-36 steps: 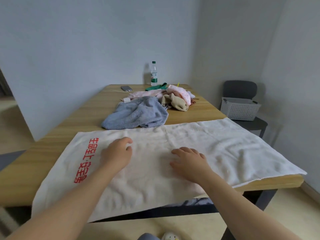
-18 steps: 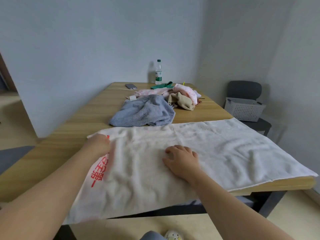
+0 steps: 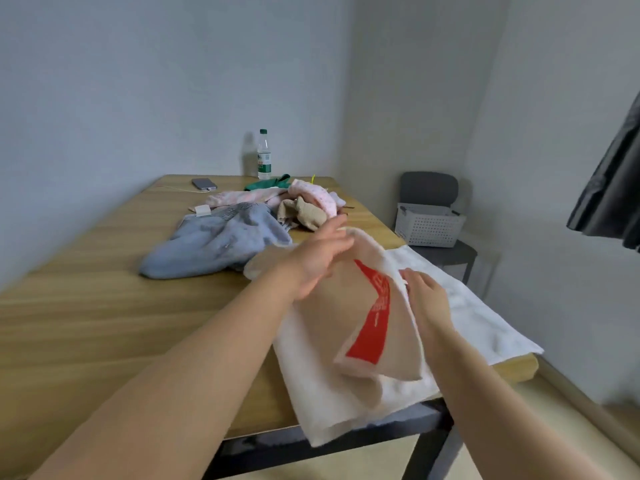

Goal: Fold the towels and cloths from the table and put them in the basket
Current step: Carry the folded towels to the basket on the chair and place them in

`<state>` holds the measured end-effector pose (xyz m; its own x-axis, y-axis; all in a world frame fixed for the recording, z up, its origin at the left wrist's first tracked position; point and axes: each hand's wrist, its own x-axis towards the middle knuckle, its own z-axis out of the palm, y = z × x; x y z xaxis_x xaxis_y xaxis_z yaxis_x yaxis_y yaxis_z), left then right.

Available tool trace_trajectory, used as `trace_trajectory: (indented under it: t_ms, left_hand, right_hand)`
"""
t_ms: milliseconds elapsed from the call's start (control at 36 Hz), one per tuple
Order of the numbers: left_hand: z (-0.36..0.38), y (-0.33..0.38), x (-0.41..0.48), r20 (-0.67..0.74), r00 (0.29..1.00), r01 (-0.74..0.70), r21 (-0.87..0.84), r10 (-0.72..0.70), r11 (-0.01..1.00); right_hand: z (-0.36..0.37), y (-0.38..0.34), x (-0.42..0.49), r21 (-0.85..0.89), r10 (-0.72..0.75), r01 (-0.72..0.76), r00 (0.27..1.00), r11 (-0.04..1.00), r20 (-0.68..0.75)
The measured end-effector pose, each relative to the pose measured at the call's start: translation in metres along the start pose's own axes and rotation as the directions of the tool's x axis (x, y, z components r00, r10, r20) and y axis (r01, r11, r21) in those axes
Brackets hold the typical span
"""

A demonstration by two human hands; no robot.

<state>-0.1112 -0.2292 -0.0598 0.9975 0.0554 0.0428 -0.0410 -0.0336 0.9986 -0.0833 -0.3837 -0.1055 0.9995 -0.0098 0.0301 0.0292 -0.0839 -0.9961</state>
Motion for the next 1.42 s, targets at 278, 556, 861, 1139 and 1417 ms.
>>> trace_trajectory:
  t_ms: [278, 556, 861, 1139, 1417]
  left_hand:
    - [-0.014, -0.100, -0.015, -0.125, 0.982, 0.150, 0.971, -0.140, 0.187]
    - [-0.083, -0.088, -0.046, -0.181, 0.973, 0.199, 0.972, -0.145, 0.122]
    - [-0.069, -0.071, 0.001, -0.405, 0.911, 0.349, 0.657, -0.077, 0.668]
    - [-0.037, -0.024, 0.048, -0.527, 0.850, 0.032, 0.005, -0.024, 0.999]
    - [0.015, 0.026, 0.118, -0.328, 0.944, -0.099, -0.188, 0.032, 0.977]
  right_hand:
    - [-0.013, 0.039, 0.007, -0.298, 0.082, -0.032, 0.984, 0.954, 0.156]
    - [0.015, 0.030, -0.004, -0.444, -0.004, 0.189, 0.923, 0.876, 0.384]
    - [0.008, 0.030, -0.006, -0.377, 0.096, 0.031, 0.945, 0.926, 0.312]
    - [-0.003, 0.013, 0.006, -0.094, 0.134, -0.111, 0.946, 0.989, 0.294]
    - [-0.054, -0.019, 0.039, -0.041, 0.138, -0.133, 0.975, 0.990, 0.172]
